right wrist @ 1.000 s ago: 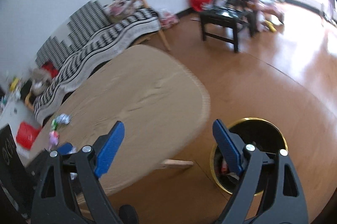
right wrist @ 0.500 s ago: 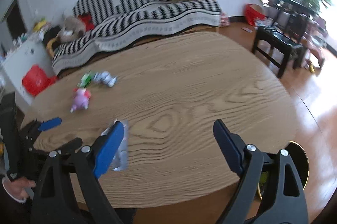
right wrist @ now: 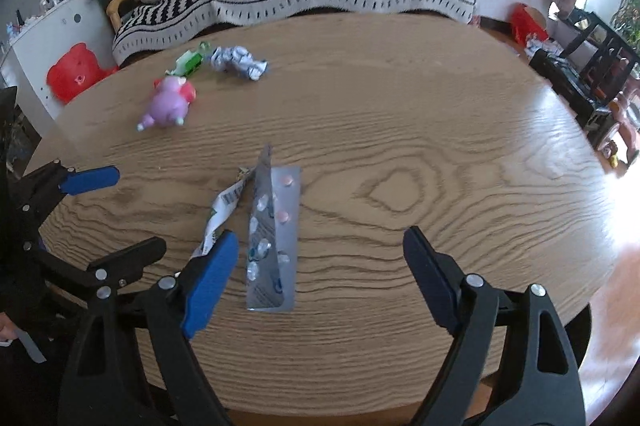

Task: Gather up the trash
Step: 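Grasp the white paper strip with left tool while right tool grasps foil blister pack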

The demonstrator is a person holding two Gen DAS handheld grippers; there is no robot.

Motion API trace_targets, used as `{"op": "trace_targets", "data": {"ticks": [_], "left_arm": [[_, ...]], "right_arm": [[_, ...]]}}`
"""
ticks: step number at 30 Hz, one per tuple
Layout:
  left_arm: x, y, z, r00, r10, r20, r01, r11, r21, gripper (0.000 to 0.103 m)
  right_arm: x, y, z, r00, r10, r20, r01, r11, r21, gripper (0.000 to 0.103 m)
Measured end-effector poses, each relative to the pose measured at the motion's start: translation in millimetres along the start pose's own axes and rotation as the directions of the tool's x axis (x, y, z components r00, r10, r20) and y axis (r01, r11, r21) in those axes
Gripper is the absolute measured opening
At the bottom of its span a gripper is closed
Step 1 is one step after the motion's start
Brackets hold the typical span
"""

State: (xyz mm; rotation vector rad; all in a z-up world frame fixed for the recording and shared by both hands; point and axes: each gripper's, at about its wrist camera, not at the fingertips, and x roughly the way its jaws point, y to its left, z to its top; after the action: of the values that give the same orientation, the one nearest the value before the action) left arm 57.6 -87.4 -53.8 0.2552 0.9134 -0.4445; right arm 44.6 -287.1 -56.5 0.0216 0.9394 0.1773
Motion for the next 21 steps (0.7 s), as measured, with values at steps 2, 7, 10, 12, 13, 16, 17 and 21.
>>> {"op": "trace_targets", "data": {"ticks": [2, 7, 10, 12, 13, 16, 17, 21], "left_arm": [[1.6, 1.4, -1.9, 1.000, -0.002, -0.011, 0.002, 1.000, 0.002, 0.093], [6.6, 5.1, -4.7, 0.999, 0.024, -0.040, -0.024, 1.000, 0.005, 0.093], [8.4, 6.8, -4.2, 0.999, 0.005, -0.042, -0.005, 1.000, -0.016, 0.093], [8.4, 4.6, -2.8, 0.999, 0.000, -0.036, -0.001, 1.000, -0.015, 0.093], [9.0, 2.4, -1.7, 0.999, -0.006, -0.034, 0.005, 1.000, -0.012, 0.093], [11.6, -4.9, 0.9, 0.999, -0.021, -0.031, 0.021, 1.000, -0.008, 0.093], [12.8, -7.4, 1.7, 0.999, -0.026, -0.029, 0.026, 1.000, -0.006, 0.093], [20.1, -18.3, 7.9, 0.999, -0.032, -0.028, 0.032, 0.999, -0.006, 0.093]], "right_arm": [[5.8, 7.1, 0.6, 1.000, -0.007, -0.009, 0.006, 0.999, -0.038, 0.079], [25.3, 9.8, 0.6, 0.999, -0.008, -0.053, 0.005, 0.998, -0.064, 0.072], [32.6, 12.1, -1.1, 0.998, -0.015, -0.067, 0.008, 0.996, -0.092, 0.062], [33.5, 14.3, -1.2, 0.998, -0.028, -0.058, 0.022, 0.994, -0.112, 0.055], [32.8, 13.6, -1.3, 0.998, -0.019, -0.056, 0.012, 0.993, -0.115, 0.050], [31.0, 10.0, -0.7, 0.998, -0.015, -0.054, 0.009, 0.994, -0.111, 0.032], [30.3, 7.6, -0.6, 0.998, -0.014, -0.055, 0.008, 0.994, -0.107, 0.032], [25.1, -6.3, -2.4, 0.999, -0.031, -0.043, 0.027, 0.997, -0.078, 0.031]]}}
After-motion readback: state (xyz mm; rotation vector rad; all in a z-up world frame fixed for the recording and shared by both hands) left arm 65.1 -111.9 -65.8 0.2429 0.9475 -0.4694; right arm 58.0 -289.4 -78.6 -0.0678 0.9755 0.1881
